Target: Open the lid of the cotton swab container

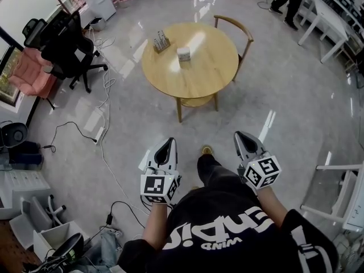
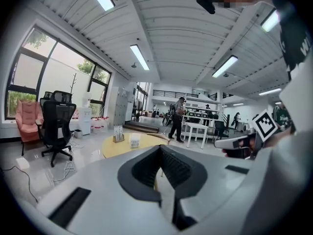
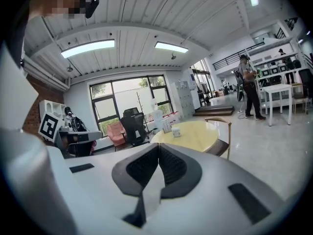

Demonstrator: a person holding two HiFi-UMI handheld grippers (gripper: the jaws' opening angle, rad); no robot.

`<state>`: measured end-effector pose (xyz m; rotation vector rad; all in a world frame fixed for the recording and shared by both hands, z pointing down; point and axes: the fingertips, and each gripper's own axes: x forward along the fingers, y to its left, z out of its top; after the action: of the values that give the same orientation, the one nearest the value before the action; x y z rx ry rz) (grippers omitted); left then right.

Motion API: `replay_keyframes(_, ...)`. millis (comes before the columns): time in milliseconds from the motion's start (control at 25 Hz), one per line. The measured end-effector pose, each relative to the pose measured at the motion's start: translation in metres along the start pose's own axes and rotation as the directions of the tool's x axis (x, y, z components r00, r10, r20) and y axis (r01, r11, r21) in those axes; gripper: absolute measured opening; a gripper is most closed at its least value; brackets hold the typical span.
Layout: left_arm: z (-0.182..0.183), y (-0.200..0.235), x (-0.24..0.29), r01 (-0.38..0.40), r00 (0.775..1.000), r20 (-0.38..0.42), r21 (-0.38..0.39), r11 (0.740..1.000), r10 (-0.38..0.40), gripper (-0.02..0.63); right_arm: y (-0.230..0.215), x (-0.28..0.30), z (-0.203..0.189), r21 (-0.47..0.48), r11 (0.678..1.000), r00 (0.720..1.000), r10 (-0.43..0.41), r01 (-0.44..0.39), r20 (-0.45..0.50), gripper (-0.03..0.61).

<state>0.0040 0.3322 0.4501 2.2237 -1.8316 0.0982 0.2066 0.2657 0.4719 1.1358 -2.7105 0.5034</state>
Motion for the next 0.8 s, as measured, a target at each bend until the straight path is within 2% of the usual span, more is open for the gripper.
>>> replay_keyframes(360,0.014,0.015,0.044,0.012,1.0,-0.016,-0.002,1.0,-0.012,0.008,-0.024,0.035,0.011,0.021,1.0,1.0,-0.001,0.002,-0.02,0.002)
replay_keyframes(800,0.038,0.034,0.105,-0.029,1.0,-0.013,-0.012,1.0,0.029,0.008,-0.067,0.094,0.047,0.023,0.999,0.999,0.044,-0.043,-0.017,0.002)
